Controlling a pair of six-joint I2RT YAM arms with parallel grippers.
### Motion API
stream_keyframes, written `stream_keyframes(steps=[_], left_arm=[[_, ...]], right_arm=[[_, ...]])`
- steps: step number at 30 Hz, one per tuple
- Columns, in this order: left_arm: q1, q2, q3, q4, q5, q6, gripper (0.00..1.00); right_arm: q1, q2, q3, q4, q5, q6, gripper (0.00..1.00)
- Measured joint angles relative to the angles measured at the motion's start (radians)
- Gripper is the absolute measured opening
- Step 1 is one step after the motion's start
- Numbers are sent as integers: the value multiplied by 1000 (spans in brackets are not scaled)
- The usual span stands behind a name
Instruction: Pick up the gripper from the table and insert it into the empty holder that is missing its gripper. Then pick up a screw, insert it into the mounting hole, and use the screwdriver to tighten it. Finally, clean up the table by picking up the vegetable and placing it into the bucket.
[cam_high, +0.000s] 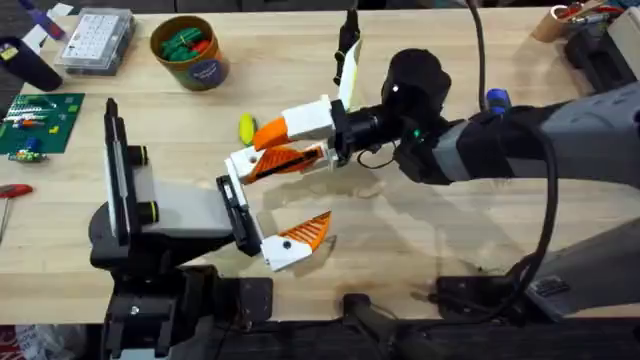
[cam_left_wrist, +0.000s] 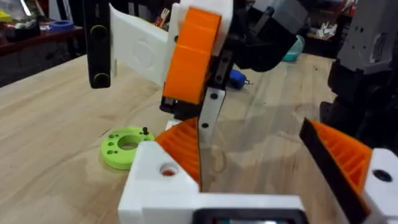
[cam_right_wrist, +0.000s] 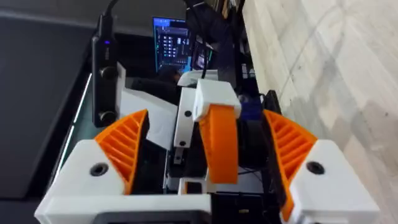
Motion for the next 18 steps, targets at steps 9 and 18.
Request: stream_keyframes(steps=[9,18], left_arm=[[0,0,0,0,3,0,983],[0,0,0,0,3,0,983]], right_arm=[[0,0,0,0,7,0,993],[-18,0,0,0,8,0,993]])
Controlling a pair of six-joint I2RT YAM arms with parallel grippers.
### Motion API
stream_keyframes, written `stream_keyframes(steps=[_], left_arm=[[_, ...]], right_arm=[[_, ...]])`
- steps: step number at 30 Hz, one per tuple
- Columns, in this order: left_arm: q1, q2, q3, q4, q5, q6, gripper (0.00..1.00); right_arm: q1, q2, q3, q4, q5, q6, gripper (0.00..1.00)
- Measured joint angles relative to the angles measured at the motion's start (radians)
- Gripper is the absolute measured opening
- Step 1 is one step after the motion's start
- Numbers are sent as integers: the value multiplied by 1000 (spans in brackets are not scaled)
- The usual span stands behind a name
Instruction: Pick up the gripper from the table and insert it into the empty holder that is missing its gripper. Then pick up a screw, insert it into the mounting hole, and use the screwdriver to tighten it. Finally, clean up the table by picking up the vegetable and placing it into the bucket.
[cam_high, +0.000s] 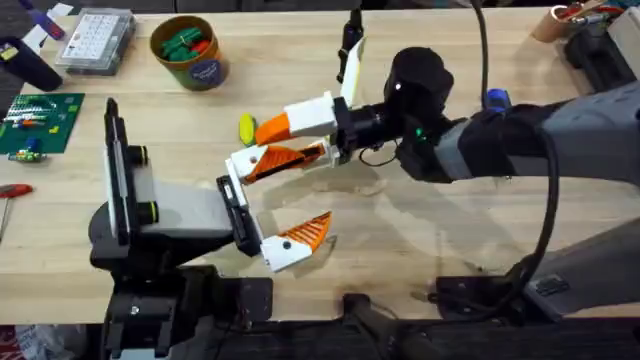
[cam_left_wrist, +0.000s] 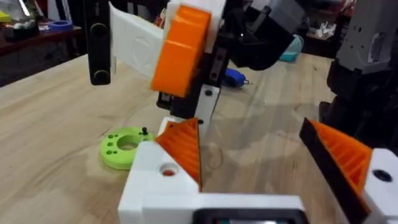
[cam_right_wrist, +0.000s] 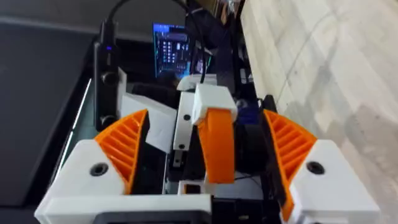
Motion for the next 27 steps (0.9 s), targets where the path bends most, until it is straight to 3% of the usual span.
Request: stream_keyframes(steps=[13,23,27], left_arm=[[0,0,0,0,0,0,983],[0,0,0,0,0,0,983],[0,0,0,0,0,0,983]], right_arm=[[-150,0,0,0,25,-36,993],[-219,0,31,-13,158,-243,993],[-227,-1,133,-210,222,-367,993]])
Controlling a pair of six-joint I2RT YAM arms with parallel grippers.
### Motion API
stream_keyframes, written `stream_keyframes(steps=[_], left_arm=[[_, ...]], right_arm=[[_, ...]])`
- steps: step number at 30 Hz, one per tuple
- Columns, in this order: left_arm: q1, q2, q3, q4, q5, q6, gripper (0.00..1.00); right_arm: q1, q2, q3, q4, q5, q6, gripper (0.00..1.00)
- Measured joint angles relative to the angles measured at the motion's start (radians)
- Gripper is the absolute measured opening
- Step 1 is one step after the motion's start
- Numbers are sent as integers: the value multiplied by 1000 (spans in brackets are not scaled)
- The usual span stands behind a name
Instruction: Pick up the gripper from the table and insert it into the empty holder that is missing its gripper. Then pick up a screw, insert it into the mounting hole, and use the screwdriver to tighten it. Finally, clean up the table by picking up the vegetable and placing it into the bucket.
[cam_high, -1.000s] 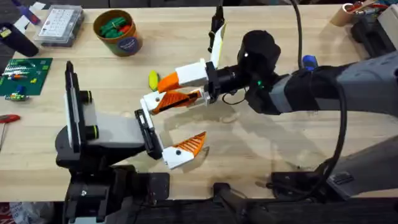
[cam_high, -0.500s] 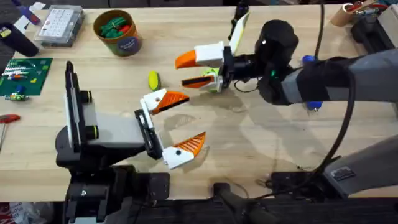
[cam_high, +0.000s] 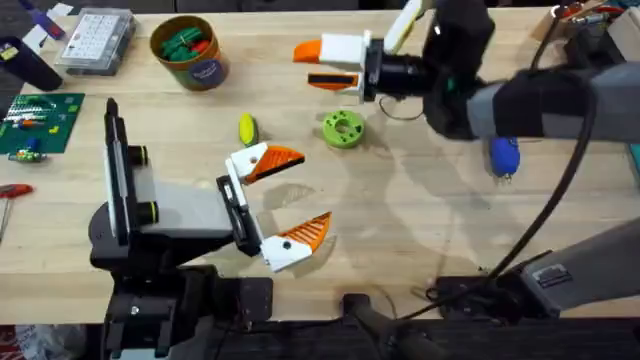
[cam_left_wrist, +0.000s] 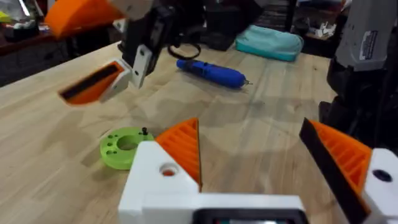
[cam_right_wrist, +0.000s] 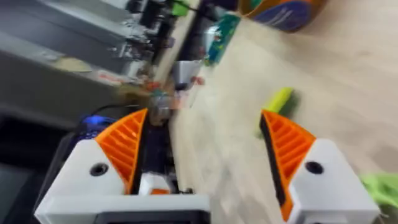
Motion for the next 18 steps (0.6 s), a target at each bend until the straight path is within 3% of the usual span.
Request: stream_keyframes(steps=[8,12,18], left_arm=[[0,0,0,0,-1,0,983],[0,0,0,0,-1,0,983],[0,0,0,0,-1,0,983]], right_arm=[[-16,-3,277,-791,113,-424,993],[-46,-47,359,-1043,170,-614,993],[-85,-264,390,-1346,366,-868,993]])
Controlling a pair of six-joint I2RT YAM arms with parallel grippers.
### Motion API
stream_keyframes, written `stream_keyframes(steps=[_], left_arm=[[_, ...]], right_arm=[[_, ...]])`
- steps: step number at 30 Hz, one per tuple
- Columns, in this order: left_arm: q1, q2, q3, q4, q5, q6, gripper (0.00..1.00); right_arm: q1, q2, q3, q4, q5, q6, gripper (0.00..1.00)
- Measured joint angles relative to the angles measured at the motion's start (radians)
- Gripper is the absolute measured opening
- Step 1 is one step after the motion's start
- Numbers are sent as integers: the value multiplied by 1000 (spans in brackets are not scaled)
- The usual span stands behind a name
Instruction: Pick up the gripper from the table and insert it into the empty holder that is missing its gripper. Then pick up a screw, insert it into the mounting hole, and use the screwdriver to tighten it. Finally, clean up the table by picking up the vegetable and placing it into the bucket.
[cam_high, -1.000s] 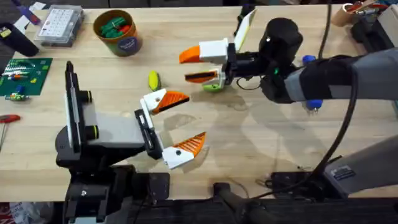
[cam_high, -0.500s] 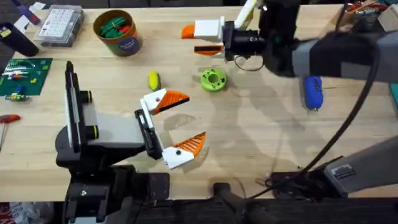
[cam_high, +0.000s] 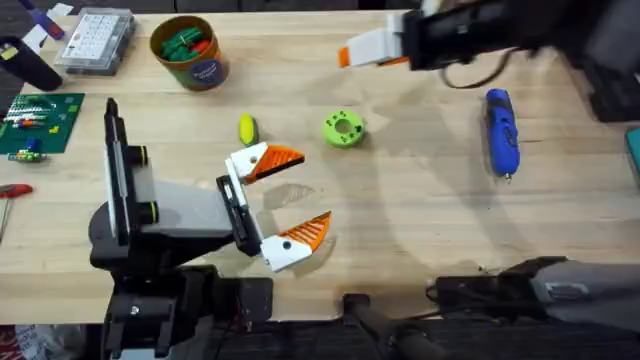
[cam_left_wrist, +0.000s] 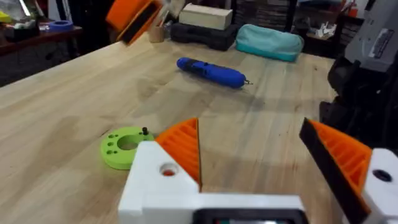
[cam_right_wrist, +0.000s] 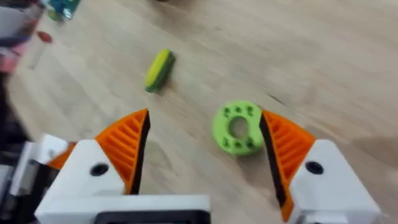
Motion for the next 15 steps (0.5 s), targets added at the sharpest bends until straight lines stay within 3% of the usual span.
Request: stream_keyframes(steps=[5,10,15], left_arm=[[0,0,0,0,0,0,983],[0,0,0,0,0,0,983],[0,0,0,0,0,0,983]], right_arm=[[0,-159,11,-230,202,-130,993],[0,-215,14,-428,310,-208,993],[0,-213,-33,-400,356,-221,993]])
